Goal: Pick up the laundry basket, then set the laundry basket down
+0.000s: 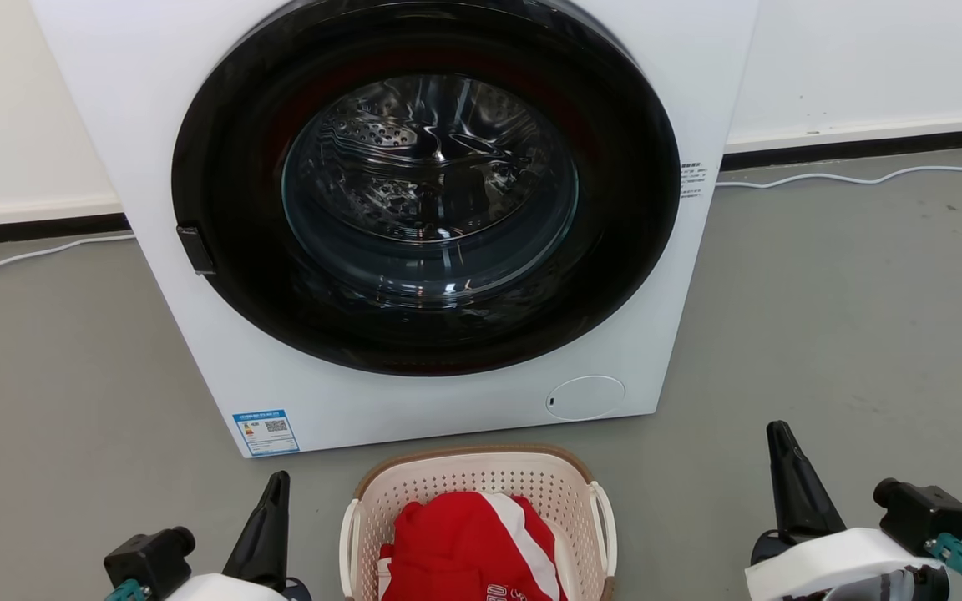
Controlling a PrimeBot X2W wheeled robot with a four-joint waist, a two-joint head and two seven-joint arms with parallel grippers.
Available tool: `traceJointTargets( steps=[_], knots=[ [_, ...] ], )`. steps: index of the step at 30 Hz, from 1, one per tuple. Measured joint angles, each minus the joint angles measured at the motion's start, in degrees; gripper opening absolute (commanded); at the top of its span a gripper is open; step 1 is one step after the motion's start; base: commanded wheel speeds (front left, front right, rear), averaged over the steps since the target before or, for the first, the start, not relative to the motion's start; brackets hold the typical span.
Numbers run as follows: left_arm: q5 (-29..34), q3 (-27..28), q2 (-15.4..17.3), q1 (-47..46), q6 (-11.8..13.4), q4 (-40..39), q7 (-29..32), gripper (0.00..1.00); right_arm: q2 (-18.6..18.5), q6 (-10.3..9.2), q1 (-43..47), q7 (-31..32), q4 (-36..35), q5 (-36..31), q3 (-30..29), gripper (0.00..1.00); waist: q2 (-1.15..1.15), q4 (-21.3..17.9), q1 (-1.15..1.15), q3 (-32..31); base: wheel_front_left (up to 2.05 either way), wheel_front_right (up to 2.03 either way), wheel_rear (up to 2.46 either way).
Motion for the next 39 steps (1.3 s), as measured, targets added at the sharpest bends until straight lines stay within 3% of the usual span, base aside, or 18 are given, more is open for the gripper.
traceJointTargets(
  steps=[39],
  knots=[
    [-20.5, 3.2, -0.9, -1.3, 0.0, 0.0, 6.4, 0.00, 0.1, 0.00, -0.2, 6.3, -0.4, 23.4, -2.9, 0.00, 0.00, 1.3, -0.01, 1.3, 0.00, 0.00, 0.00]
  ],
)
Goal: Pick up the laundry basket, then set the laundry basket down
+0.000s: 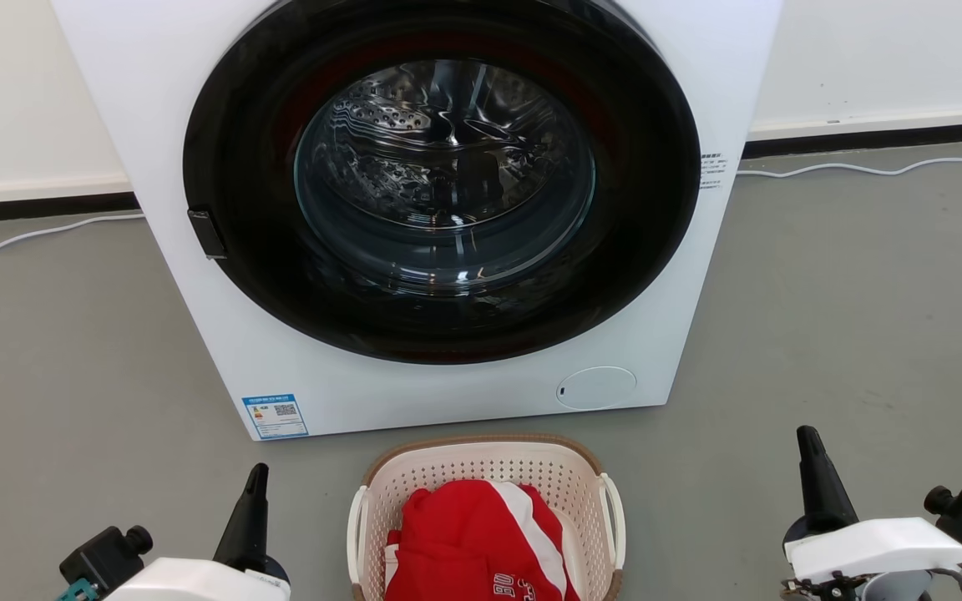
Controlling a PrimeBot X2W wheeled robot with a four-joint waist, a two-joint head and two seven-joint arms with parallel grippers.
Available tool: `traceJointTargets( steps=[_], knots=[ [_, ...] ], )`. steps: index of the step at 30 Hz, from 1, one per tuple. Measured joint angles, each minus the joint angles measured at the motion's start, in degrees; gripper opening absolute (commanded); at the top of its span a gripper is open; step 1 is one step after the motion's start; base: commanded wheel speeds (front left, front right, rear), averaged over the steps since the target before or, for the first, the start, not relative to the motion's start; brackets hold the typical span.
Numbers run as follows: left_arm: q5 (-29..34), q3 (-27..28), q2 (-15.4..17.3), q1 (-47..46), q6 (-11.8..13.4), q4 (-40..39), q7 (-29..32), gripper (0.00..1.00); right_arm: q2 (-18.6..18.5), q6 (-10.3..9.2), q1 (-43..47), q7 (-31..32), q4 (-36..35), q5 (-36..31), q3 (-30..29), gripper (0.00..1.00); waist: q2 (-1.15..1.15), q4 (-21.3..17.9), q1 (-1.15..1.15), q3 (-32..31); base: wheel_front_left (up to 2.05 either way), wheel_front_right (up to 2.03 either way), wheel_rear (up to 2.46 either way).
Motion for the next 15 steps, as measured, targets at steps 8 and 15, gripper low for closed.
traceJointTargets(
  steps=[8, 15],
  knots=[
    [-4.4, 0.8, -0.1, 0.0, 0.0, 0.0, 1.1, 0.00, 0.0, 0.00, 0.0, 1.4, -0.1, 5.1, -0.5, 0.00, 0.00, 0.3, 0.00, 0.3, 0.00, 0.00, 0.00],
    [-8.1, 1.5, -0.2, -0.1, 0.0, 0.0, 2.1, 0.00, 0.0, 0.00, 0.0, 2.6, -0.2, 9.4, -0.7, 0.00, 0.00, 0.5, 0.00, 0.5, 0.00, 0.00, 0.00]
  ],
)
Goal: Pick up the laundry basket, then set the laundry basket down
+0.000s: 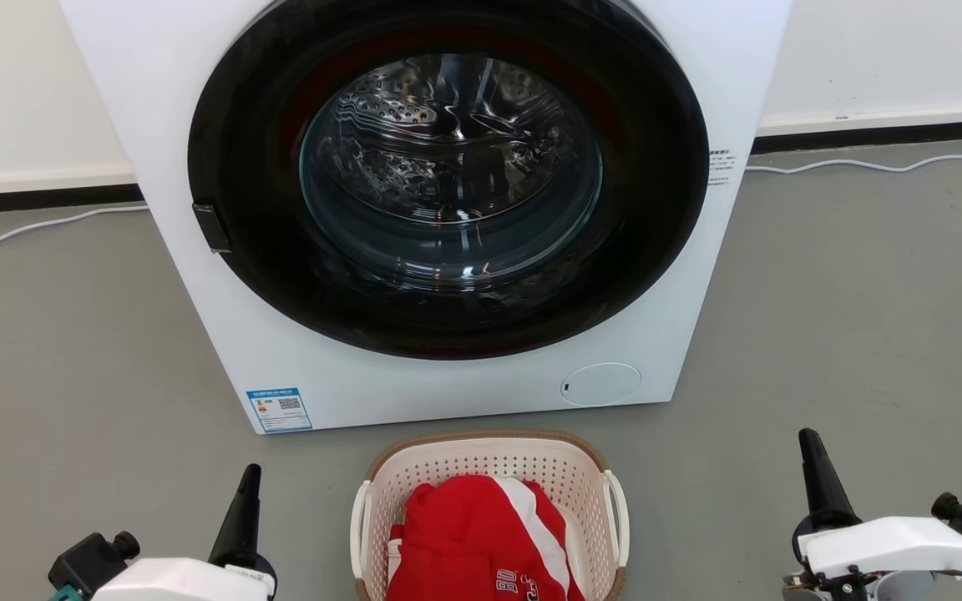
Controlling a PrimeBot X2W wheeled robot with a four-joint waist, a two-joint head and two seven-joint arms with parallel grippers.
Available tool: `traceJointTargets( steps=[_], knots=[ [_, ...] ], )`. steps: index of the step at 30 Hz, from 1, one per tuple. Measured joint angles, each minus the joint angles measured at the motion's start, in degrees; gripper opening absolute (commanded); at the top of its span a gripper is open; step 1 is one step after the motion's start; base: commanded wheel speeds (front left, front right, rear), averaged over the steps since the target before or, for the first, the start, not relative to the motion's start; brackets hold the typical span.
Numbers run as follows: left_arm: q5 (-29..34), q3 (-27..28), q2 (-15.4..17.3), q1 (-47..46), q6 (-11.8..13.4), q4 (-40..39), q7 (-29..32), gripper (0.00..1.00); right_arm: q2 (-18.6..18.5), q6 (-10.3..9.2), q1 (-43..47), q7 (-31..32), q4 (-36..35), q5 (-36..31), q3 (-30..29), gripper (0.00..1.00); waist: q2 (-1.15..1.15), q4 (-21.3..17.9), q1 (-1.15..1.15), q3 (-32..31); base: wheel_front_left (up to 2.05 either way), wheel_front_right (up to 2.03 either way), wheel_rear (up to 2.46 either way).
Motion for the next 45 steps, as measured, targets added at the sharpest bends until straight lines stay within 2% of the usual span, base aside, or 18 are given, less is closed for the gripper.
traceJointTargets(
  steps=[45],
  knots=[
    [-24.9, 3.9, -1.2, -2.4, 0.0, 0.1, 7.6, 0.00, 0.1, 0.00, -0.2, 7.4, -1.2, 28.6, -3.3, 0.00, 0.00, 1.6, 0.00, 1.6, 0.00, 0.00, 0.00]
  ],
)
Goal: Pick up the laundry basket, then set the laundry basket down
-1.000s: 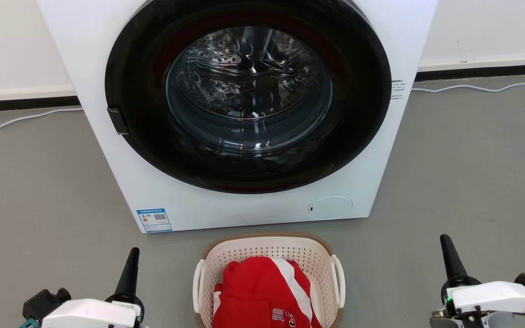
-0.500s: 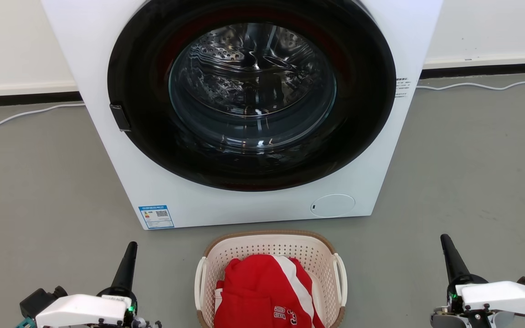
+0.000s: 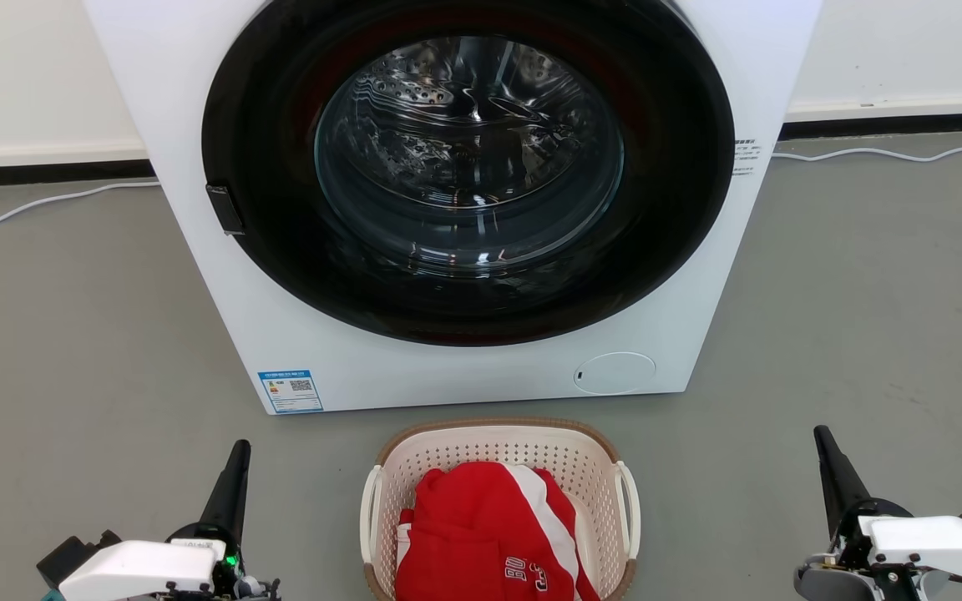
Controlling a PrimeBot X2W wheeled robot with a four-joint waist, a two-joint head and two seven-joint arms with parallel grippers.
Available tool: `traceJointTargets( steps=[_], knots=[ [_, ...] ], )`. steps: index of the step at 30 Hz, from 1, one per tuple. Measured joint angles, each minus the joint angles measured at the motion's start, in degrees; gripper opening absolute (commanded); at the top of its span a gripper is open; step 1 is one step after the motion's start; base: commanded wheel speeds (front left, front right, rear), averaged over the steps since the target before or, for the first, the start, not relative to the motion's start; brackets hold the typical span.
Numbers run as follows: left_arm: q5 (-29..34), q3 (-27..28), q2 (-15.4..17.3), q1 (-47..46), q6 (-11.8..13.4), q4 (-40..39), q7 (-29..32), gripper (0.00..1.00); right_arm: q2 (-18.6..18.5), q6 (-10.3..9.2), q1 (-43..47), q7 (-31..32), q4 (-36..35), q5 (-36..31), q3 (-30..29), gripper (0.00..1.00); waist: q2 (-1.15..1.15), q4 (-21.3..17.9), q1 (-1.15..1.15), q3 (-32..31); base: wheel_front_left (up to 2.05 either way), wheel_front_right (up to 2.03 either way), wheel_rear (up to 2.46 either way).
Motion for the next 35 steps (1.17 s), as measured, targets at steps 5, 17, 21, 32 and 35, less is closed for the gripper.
traceJointTargets(
  steps=[5, 17, 21, 32, 35],
  knots=[
    [-2.6, 0.4, -0.1, -0.9, 0.0, 0.0, 1.0, 0.00, 0.0, 0.00, 0.0, 0.7, 0.0, 3.1, -0.2, 0.00, 0.00, 0.2, 0.00, 0.2, 0.00, 0.00, 0.00],
    [-6.5, 1.2, -0.2, -1.0, 0.0, 0.1, 2.0, 0.00, 0.0, 0.00, 0.0, 1.9, -0.1, 7.5, -0.5, 0.00, 0.00, 0.4, 0.00, 0.4, 0.00, 0.00, 0.00],
    [-6.5, 1.2, -0.2, -1.0, 0.0, 0.1, 2.0, 0.00, 0.0, 0.00, 0.0, 1.9, -0.1, 7.5, -0.5, 0.00, 0.00, 0.4, 0.00, 0.4, 0.00, 0.00, 0.00],
    [-6.5, 1.2, -0.2, -1.0, 0.0, 0.1, 2.0, 0.00, 0.0, 0.01, -0.1, 1.9, -0.1, 7.5, -0.5, 0.00, 0.00, 0.4, 0.00, 0.4, 0.00, 0.00, 0.00],
    [-6.5, 1.2, -0.2, -1.0, 0.0, 0.1, 2.0, 0.00, 0.0, 0.00, -0.1, 1.9, -0.1, 7.5, -0.5, 0.00, 0.00, 0.4, 0.00, 0.4, 0.00, 0.00, 0.00]
  ],
)
